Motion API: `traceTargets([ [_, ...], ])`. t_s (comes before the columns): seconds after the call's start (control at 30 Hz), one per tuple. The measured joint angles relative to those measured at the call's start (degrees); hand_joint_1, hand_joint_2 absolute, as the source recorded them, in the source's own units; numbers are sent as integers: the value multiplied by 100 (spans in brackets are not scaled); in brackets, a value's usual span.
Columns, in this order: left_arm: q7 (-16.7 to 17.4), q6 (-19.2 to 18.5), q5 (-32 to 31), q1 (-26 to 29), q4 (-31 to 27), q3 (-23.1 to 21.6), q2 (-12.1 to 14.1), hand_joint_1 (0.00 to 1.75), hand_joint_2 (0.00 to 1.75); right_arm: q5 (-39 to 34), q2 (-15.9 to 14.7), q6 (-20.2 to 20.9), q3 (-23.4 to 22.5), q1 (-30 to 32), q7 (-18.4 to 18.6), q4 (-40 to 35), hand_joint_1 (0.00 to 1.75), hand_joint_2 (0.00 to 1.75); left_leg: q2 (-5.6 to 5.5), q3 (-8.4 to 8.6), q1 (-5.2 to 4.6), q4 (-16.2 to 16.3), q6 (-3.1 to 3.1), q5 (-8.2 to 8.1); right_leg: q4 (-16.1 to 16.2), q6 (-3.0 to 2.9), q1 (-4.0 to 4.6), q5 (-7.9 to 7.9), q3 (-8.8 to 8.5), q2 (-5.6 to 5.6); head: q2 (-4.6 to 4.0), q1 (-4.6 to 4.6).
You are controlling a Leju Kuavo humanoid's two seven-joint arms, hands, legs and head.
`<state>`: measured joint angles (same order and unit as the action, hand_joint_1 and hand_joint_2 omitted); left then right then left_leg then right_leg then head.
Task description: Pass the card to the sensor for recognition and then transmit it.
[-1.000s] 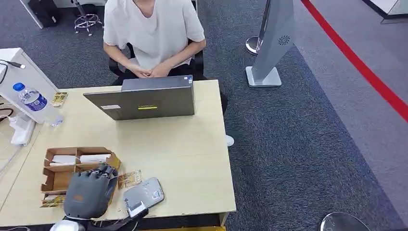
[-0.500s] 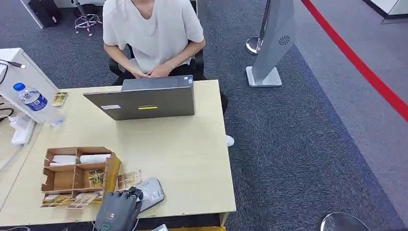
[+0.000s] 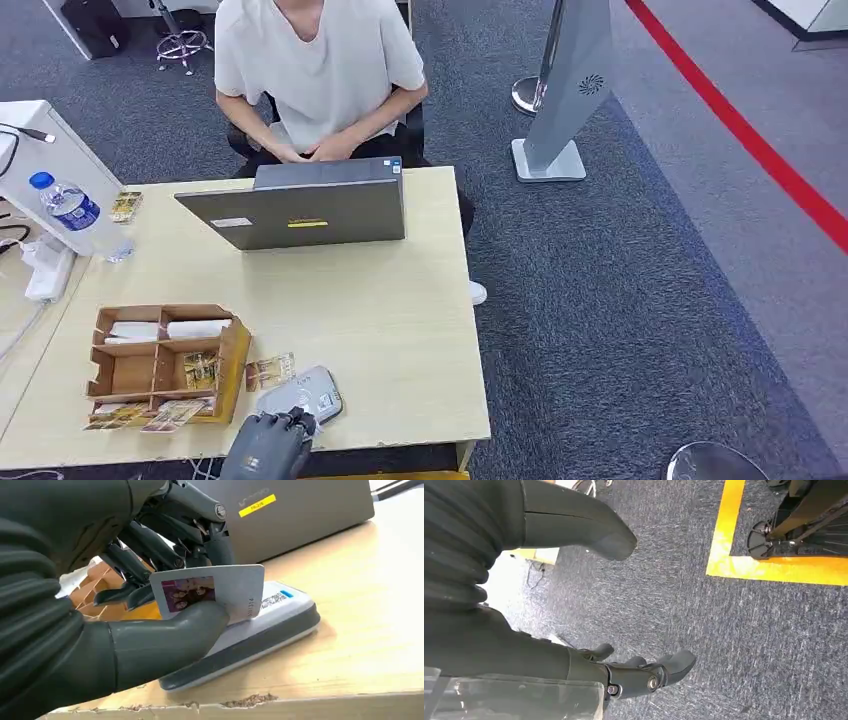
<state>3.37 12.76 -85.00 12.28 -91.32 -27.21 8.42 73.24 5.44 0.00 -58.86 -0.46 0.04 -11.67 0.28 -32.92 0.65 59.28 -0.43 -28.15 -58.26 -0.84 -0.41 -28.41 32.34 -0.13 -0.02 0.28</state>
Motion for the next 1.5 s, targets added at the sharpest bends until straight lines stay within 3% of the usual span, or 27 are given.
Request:
traceTargets([
  [0.17, 372, 24, -66, 2, -64, -52, 61, 175, 175, 57, 0, 7, -24, -3, 17, 0, 0, 175, 0, 0, 0, 0, 0, 0, 0, 0, 1, 0, 1, 0, 0, 0],
  [0.27, 498, -148, -116, -33, -502, 2, 116, 175, 175, 170, 0, 46, -41, 4, 0, -2, 0, 175, -2, 0, 1, 0, 0, 1, 0, 0, 1, 0, 3, -2, 2, -2],
  [0.37, 270, -335, -118, -204, -1037, 283, 278, 175, 175, 260, -2, 72, -46, 19, -28, -2, 0, 175, -1, -1, 2, 0, -3, 5, -1, -1, 2, 1, 4, -3, 0, 0],
  [0.5, -124, -612, -118, -639, -1615, 1081, 483, 175, 175, 378, -9, 127, -46, 54, -76, -2, 0, 175, -5, 0, 4, -1, -9, 13, -7, -5, 3, 4, 3, -6, 0, -2],
  [0.7, -103, -840, -118, -1162, -2009, 1637, 798, 175, 175, 426, -42, 186, -50, 73, -103, -2, 0, 175, -5, -1, 3, 0, -9, 14, -7, -6, 3, 4, 4, -6, 0, -2],
  [0.97, -243, -1088, -118, -1736, -2111, 1910, 1110, 175, 175, 525, -68, 254, -61, 80, -125, 0, 0, 175, -4, -1, 2, 0, -8, 14, -5, -5, 2, 4, 4, -4, 0, 0],
  [1.5, -317, -1163, -118, -2047, -2111, 1895, 1246, 175, 175, 540, -81, 310, -96, 82, -133, -2, 0, 175, -1, -1, 2, 0, -8, 14, -4, -6, 3, 4, 7, -1, 0, 2],
])
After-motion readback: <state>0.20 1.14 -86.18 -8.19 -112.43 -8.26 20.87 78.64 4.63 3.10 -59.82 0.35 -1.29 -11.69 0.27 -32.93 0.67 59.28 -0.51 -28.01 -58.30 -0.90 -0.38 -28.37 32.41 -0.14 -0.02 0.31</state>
